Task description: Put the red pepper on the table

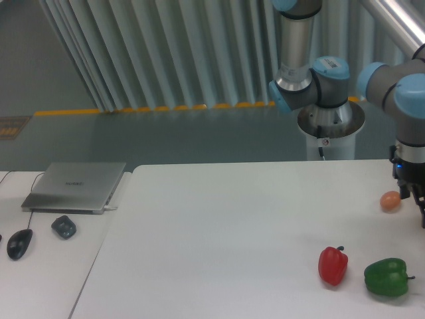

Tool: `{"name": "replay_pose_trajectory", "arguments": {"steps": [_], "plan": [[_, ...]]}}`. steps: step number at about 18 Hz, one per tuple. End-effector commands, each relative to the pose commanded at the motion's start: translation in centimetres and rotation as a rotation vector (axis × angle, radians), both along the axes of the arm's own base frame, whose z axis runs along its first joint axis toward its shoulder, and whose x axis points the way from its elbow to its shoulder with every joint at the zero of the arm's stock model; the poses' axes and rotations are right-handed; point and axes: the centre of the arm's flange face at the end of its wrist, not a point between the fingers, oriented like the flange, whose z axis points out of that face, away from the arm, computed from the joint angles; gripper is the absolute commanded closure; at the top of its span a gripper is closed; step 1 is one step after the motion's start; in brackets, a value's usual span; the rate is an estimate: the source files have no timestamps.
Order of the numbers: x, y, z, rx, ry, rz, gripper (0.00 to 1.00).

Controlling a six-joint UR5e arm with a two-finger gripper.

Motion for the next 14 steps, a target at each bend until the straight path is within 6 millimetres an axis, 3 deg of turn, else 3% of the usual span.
{"name": "replay_pose_trajectory", "arguments": {"steps": [7, 14], "plan": [[-1.0, -0.7, 1.2, -0.02, -0.016, -0.059, 0.0], [-1.4, -0.9, 0.5, -0.024, -0.035, -0.068, 0.0]]}}
